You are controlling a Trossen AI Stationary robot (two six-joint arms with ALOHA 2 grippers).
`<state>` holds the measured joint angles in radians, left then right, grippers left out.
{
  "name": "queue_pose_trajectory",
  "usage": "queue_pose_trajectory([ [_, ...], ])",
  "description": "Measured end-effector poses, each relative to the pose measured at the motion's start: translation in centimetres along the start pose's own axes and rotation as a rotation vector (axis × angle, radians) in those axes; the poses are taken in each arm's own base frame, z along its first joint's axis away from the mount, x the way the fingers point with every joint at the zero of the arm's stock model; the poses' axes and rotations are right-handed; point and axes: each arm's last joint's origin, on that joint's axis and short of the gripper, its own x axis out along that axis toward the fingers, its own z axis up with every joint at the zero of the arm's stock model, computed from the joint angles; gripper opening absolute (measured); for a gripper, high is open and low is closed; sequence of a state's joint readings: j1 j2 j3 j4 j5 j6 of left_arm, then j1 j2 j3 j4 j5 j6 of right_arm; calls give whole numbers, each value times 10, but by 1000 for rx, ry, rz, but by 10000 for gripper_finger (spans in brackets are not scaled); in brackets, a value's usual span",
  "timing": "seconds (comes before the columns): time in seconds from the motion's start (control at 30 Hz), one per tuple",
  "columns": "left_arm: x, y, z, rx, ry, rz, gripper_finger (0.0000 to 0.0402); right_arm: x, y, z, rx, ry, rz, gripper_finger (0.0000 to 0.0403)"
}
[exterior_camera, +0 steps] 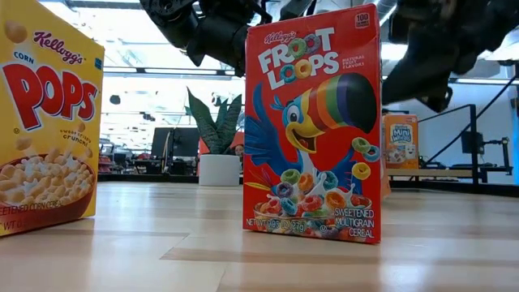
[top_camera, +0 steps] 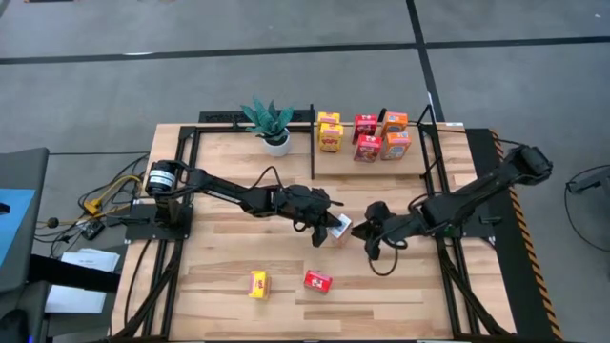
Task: Stack cereal on shelf
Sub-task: Put the orange cereal box on the shelf aligned with orange cereal boxes
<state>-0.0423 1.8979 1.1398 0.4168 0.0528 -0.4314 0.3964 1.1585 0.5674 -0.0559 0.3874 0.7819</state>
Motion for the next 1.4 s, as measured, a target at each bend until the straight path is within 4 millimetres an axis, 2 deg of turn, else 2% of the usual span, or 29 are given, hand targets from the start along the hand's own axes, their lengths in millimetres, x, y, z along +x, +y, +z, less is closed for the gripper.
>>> queue_pose_trajectory([
  [0.17, 0, -1, -1, -1, -1, 3, 0, -9, 0, 13, 28, -77, 32, 165],
  [0.3, 0, -1, -1, 2, -1, 8, 0, -6, 5, 19, 2, -166, 48, 184],
  [0.5, 0, -1, -2, 2, 0, 15, 0, 7, 2, 10, -43, -161, -61, 152],
  [0.77, 0, 0, -2, -15, 4, 22, 0, 18, -2, -5, 4, -83, -146, 107],
  [1.03, 1, -5, -4, -16, 1, 7, 0, 14, 2, -16, 17, -35, -137, 101],
  [1.4, 1, -4, -7, 1, 27, 29, 0, 16, -2, -15, 16, -13, -155, 97],
])
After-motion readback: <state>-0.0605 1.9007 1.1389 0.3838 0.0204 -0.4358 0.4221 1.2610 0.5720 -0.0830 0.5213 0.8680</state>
